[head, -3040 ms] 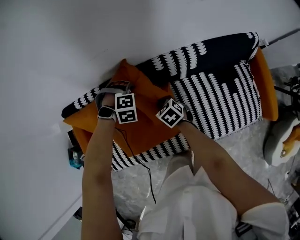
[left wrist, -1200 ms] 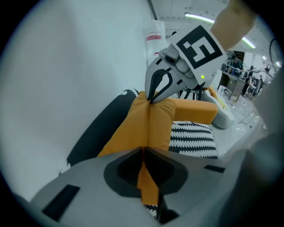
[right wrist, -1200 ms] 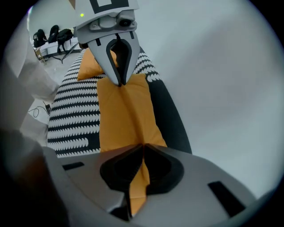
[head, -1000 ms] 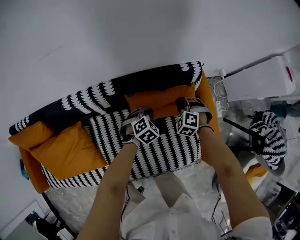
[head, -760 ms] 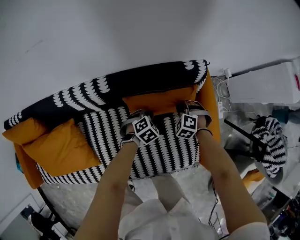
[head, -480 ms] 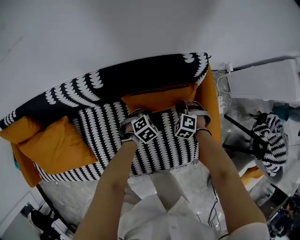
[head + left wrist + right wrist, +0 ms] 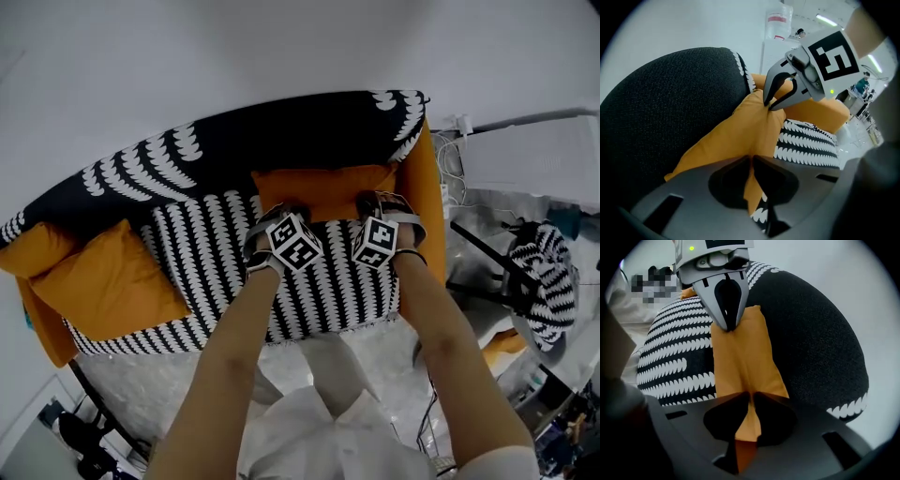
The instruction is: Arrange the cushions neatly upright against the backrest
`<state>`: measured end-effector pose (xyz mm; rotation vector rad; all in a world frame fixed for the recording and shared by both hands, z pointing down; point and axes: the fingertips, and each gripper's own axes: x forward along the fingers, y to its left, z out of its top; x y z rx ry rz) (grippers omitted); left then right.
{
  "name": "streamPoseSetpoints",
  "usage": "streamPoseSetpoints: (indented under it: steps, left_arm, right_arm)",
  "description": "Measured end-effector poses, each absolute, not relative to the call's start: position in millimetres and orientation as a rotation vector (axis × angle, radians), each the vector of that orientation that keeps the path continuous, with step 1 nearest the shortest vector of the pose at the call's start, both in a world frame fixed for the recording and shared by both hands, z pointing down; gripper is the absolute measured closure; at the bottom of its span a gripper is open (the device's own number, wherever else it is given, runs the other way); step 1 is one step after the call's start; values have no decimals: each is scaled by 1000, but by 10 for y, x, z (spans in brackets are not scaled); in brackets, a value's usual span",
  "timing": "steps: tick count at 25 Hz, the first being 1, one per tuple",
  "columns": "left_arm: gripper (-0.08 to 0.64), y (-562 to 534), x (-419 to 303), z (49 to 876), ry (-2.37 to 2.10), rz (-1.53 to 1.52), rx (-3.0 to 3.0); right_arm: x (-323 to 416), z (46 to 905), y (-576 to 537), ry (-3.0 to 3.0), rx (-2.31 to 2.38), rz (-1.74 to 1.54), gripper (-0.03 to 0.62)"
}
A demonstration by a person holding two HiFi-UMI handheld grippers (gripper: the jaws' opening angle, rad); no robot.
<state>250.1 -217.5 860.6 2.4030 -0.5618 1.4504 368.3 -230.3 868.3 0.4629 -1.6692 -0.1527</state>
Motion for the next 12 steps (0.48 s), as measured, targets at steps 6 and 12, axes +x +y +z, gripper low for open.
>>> streamPoseSetpoints:
  steps: [6,12]
  left_arm:
    - [453,-2067,2462,8431,-545,1336,2396]
    - [483,-2030,2104,7900,-716,951,2301]
  right_arm:
    - [3673,8517,-2280,-1670,533,-63,522]
    - [3364,8046,-2188,-1776,728,159,536]
